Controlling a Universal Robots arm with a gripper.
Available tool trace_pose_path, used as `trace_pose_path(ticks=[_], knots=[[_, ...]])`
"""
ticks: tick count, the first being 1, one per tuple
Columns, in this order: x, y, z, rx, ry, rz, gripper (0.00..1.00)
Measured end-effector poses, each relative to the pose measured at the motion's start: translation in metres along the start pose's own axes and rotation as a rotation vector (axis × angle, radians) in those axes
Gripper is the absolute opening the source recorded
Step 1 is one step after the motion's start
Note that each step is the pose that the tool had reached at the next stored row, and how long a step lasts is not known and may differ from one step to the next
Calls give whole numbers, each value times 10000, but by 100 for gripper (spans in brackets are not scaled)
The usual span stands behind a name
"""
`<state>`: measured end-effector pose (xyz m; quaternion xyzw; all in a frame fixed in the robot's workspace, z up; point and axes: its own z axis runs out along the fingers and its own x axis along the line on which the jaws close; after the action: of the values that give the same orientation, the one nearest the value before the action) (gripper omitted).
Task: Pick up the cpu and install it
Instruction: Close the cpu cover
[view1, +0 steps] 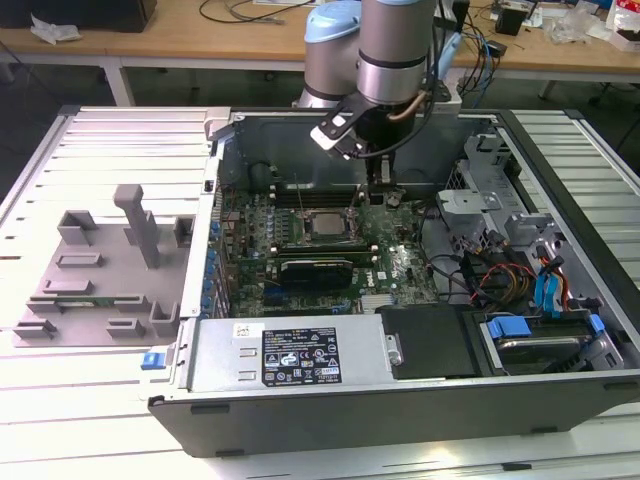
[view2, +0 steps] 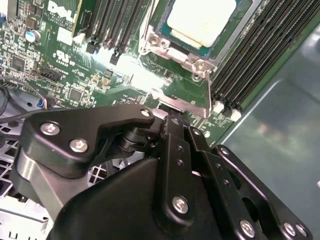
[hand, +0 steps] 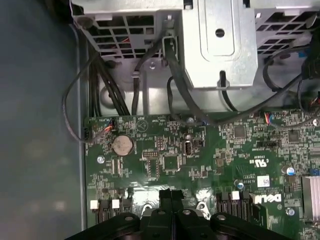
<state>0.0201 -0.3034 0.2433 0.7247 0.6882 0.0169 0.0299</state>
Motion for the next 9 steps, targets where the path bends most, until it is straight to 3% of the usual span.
trace_pose_path(ticks=[5,8,9], knots=[[20,-187,-13,-165,8,4,11],[22,-290,-19,-201,10,4,11],[22,-290,-20,-201,11,2,11]])
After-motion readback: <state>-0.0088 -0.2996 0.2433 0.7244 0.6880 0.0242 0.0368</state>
